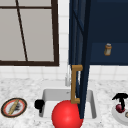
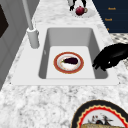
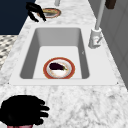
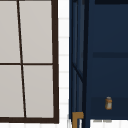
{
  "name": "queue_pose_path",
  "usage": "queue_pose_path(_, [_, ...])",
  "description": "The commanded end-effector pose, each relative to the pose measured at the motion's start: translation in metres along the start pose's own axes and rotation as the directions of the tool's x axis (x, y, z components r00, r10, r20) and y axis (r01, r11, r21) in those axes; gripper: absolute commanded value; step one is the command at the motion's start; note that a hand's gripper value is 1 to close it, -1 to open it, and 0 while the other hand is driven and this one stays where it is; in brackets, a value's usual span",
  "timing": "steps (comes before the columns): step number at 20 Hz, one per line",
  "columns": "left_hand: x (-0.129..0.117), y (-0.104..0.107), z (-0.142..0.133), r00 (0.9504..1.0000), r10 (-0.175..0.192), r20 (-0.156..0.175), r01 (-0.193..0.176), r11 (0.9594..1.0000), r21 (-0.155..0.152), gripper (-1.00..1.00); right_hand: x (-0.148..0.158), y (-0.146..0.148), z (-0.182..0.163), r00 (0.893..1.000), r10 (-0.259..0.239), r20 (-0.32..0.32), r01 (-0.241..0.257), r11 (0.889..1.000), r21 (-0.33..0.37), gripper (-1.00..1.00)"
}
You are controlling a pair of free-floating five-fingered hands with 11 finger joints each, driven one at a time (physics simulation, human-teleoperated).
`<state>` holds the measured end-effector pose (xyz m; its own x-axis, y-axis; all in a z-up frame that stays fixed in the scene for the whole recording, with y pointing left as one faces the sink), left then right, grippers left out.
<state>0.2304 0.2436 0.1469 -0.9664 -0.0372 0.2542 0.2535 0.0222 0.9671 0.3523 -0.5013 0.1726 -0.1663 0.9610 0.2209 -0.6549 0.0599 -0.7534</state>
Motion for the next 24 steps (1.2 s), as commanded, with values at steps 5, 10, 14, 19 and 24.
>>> queue_pose_path(5, [0.0,0.0,0.0,1.0,0.0,0.0,0.0,1.0,0.0,0.0,-0.009,-0.003,0.014,1.0,-0.022,0.009,0.022,1.0,-0.009,-1.0])
queue_pose_path(10, [0.0,0.0,0.0,1.0,0.0,0.0,0.0,1.0,0.0,0.0,0.006,-0.008,0.014,0.999,-0.007,-0.035,0.006,1.0,-0.025,-1.0])
queue_pose_path(14, [0.0,0.0,0.0,1.0,0.0,0.0,0.0,1.0,0.0,0.0,0.001,-0.007,0.014,1.0,0.014,-0.021,-0.014,1.0,-0.001,-1.0])
queue_pose_path(19, [0.0,0.0,0.0,1.0,0.0,0.0,0.0,1.0,0.0,0.0,0.011,-0.007,0.014,0.999,0.029,-0.026,-0.03,0.999,-0.021,-1.0])
queue_pose_path(24, [0.0,0.0,0.0,1.0,0.0,0.0,0.0,1.0,0.0,0.0,0.035,-0.005,0.006,0.996,0.035,-0.081,-0.036,0.999,-0.01,-1.0])
